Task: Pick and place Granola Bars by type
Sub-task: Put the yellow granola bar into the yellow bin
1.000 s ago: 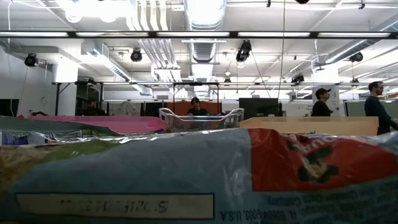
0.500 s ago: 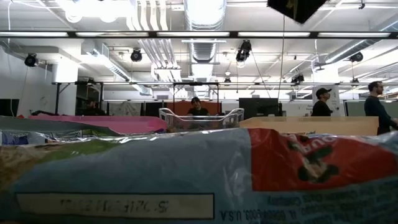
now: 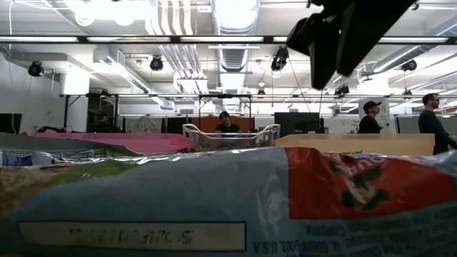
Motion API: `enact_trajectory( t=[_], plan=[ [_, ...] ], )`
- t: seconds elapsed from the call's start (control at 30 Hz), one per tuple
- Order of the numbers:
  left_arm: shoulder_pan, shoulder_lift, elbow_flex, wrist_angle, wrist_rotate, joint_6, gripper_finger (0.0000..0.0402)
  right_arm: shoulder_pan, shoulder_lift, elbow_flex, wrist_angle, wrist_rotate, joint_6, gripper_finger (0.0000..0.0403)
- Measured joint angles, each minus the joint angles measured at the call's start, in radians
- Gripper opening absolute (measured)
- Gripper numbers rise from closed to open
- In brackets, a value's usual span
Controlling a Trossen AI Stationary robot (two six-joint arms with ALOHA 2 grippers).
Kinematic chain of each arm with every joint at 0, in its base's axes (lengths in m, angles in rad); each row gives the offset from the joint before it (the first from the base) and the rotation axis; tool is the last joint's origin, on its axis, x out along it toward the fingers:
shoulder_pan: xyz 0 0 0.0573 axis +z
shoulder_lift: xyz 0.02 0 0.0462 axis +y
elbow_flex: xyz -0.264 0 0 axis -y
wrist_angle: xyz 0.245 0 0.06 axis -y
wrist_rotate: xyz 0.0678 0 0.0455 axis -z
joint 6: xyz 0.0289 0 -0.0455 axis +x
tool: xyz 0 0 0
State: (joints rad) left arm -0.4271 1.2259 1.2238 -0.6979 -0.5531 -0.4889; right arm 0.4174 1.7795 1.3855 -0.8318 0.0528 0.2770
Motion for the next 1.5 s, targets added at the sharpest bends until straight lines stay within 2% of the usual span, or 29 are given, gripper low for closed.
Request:
enact_trajectory(
  t=[0.4,0.87,1.5],
  plan=[
    [0.000,0.000,-0.002,0.000,-0.035,-0.003,0.0000,-0.036,0.108,0.000,0.036,-0.051,-0.043,0.0187],
    [0.000,0.000,-0.002,0.000,-0.037,-0.008,0.0000,-0.067,0.121,-0.005,0.058,-0.062,-0.052,0.0187],
    [0.000,0.000,-0.002,-0.002,-0.044,-0.008,0.0000,-0.068,0.234,-0.005,0.080,-0.087,-0.049,0.0187]
  ],
)
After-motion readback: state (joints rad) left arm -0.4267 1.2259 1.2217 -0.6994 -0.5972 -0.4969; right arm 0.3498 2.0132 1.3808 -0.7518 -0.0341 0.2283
